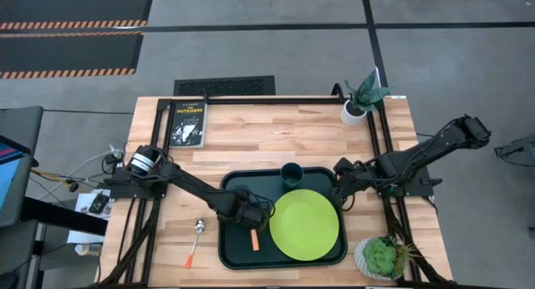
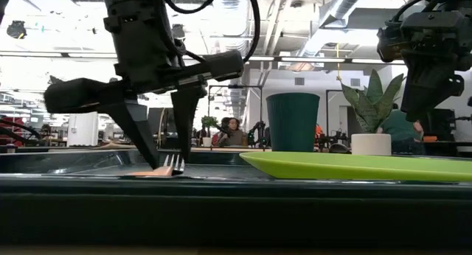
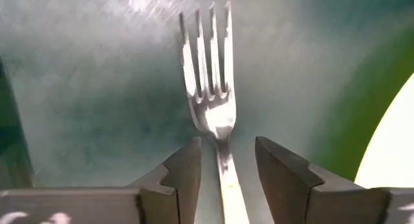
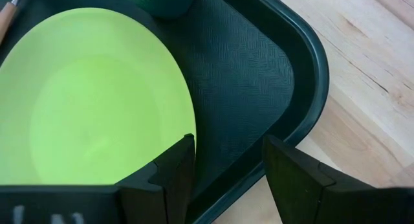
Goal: Pick and place plate/cup/fork/spoon on tray
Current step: Put the orange spoon on the black tray to the left of the orange fork
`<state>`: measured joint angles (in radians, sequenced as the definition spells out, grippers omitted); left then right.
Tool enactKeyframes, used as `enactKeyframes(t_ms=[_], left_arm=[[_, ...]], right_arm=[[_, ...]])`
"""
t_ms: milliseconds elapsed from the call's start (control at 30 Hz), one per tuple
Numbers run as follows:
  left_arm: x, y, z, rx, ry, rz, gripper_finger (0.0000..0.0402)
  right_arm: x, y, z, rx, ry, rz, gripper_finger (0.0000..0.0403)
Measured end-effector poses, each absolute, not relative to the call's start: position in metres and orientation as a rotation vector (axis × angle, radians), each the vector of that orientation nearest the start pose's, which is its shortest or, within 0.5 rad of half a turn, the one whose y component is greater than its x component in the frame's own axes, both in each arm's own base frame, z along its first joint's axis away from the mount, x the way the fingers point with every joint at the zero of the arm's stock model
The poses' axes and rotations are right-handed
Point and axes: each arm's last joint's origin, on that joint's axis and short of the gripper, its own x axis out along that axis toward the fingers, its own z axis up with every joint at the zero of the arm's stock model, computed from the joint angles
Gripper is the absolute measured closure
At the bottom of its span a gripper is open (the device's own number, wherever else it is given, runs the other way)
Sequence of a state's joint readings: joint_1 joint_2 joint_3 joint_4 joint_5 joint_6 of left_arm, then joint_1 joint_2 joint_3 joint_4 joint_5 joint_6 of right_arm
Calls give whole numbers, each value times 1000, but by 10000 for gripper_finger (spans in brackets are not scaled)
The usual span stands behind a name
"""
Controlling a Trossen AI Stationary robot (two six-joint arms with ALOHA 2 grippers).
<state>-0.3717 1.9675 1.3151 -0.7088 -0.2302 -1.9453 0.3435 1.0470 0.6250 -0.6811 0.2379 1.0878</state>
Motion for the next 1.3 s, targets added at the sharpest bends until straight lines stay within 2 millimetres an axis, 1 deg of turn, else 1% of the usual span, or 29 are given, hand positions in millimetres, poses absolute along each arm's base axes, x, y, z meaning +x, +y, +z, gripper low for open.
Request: enactKeyframes(t_ms=[133,300,667,733,900,1000,1100,1200,1300], left_arm=[[355,-127,153,-1248,933,1012,272],[354,-129,152,-1241,994,977,272],[350,-128,152,-1212,1025,999,272],[348,-128,159,-1210,1052,970,272],[334,-133,191,-1158,1070,870,272],[320,-141,206,-1123,1124,819,272],[303,-158,210,-1080,1223,789,260],[288,-179,209,-1065,1304,778,231],[273,-197,209,-1062,1331,804,191]], right_arm=[[171,54,201,667,970,-474,198],[171,54,201,667,970,-474,198],[171,54,201,667,970,-474,198],[171,54,201,667,970,-474,198],[170,54,201,664,975,-477,198],[170,54,200,662,979,-479,198],[170,53,200,660,983,-482,198],[169,53,200,655,990,-487,198],[168,53,199,651,996,-491,198]])
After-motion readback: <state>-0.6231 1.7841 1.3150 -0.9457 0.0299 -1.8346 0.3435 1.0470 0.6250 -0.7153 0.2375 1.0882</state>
